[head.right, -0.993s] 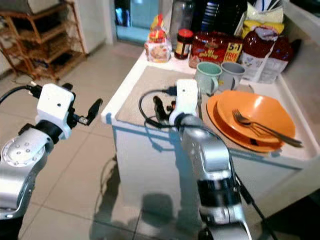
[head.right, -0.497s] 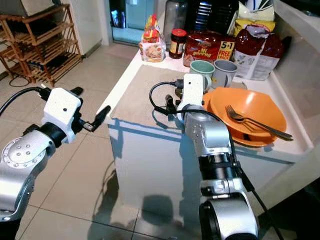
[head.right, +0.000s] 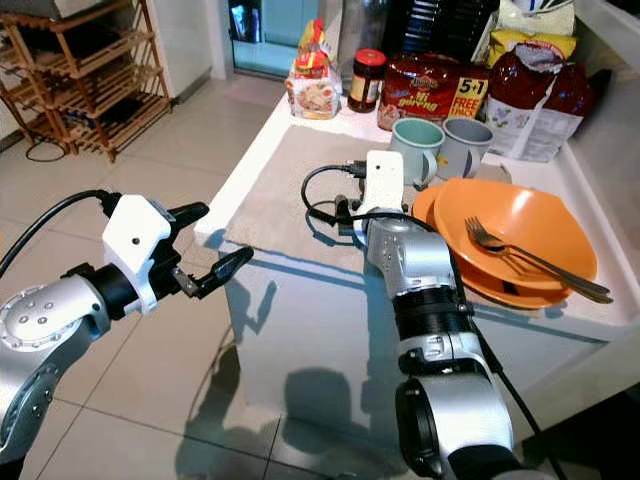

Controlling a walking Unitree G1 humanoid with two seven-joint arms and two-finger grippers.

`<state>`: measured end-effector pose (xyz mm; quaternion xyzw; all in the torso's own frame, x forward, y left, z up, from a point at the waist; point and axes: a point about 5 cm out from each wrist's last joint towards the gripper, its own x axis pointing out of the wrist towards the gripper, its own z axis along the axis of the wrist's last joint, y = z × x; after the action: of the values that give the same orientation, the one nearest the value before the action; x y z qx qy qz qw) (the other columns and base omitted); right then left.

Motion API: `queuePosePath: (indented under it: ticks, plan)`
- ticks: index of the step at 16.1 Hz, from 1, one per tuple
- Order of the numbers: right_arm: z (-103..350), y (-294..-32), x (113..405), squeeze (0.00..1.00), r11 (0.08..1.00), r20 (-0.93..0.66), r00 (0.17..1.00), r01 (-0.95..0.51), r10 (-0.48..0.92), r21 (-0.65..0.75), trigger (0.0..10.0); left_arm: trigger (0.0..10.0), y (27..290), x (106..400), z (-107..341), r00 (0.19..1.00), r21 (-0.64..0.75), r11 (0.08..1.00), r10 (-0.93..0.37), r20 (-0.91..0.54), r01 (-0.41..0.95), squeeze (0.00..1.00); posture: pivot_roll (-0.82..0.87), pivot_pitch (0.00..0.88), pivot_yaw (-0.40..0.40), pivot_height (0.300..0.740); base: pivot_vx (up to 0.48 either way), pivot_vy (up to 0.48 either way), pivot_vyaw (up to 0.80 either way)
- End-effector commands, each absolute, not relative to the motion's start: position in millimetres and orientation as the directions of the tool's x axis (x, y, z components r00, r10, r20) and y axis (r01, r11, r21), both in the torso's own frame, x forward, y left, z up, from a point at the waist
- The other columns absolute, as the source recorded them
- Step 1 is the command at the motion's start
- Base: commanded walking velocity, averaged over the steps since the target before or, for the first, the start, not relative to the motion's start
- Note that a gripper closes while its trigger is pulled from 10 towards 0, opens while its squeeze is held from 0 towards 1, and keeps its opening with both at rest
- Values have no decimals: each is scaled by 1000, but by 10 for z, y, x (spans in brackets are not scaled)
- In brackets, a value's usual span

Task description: Setting the table

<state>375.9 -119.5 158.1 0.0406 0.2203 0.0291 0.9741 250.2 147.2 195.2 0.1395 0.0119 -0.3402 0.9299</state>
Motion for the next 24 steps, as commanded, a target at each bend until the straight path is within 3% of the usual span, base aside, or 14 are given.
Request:
queuePosePath:
  ticks: [1,5,6,7,10,24]
  plan:
    - [1643,-1227,3798,0,994,-409,910,-25,66,106,10000,10000,1469,2471,1981,761,255,720,-638,-121,645,0,64,0,-61,740,0,0,0]
    - [1600,-1247,3810,0,992,-427,902,-9,64,129,10000,10000,1454,2467,1987,749,252,710,-650,-126,658,0,62,0,-56,740,0,0,0]
    - [1573,-1253,3805,0,989,-442,895,-2,67,145,9216,10000,1453,2468,1988,747,253,707,-653,-128,661,0,62,0,-55,740,0,0,0]
    - [1551,-1253,3801,0,989,-453,889,-3,70,147,4078,10000,1454,2467,1989,746,254,705,-653,-132,663,0,62,0,-54,740,0,0,0]
    - [1535,-1246,3801,0,989,-462,883,-14,79,144,0,10000,1455,2464,1982,744,254,703,-653,-137,664,0,62,0,-54,740,0,0,0]
    - [1511,-1249,3792,0,992,-484,870,-35,92,125,0,10000,1437,2465,1965,732,251,691,-665,-148,678,0,56,0,-47,740,0,0,0]
